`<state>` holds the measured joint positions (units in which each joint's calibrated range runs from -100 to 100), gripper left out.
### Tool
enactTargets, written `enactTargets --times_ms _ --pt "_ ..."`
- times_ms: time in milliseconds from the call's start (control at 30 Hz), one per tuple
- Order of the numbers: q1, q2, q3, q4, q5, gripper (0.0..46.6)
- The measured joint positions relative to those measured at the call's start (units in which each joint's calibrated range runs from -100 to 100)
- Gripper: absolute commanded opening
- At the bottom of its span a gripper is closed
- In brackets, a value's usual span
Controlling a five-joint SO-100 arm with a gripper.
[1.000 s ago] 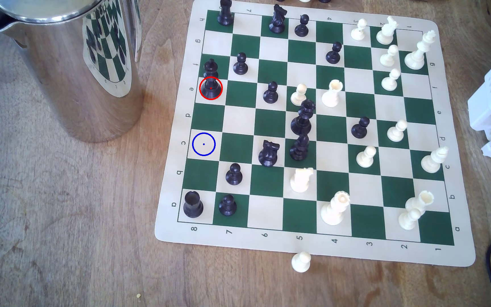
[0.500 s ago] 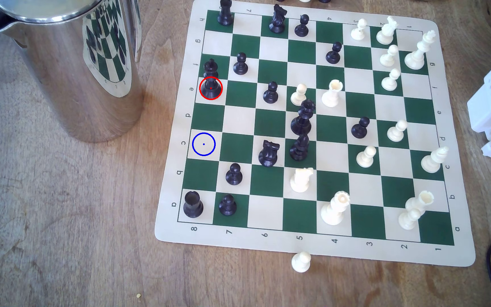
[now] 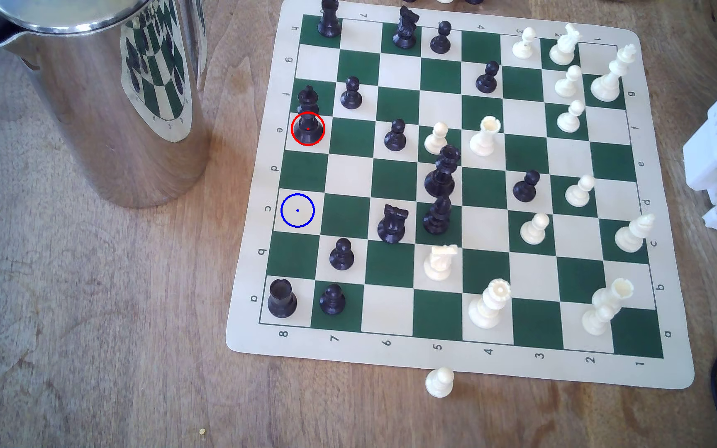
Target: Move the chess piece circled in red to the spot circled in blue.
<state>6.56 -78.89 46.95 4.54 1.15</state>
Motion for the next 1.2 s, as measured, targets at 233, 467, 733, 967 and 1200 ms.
enactTargets --times_ms 233,467,733,967,1200 --pt "-0.07 9.47 -0.81 22.31 -0.73 2.7" --pt "-2.95 16.42 -1.54 35.94 -2.49 5.0" --pt "-5.46 22.87 -2.89 47.73 -1.9 7.5" --pt "-5.97 35.02 -15.54 65.9 -1.95 6.3" --pt "-3.83 44.57 -22.41 65.26 -6.15 18.0"
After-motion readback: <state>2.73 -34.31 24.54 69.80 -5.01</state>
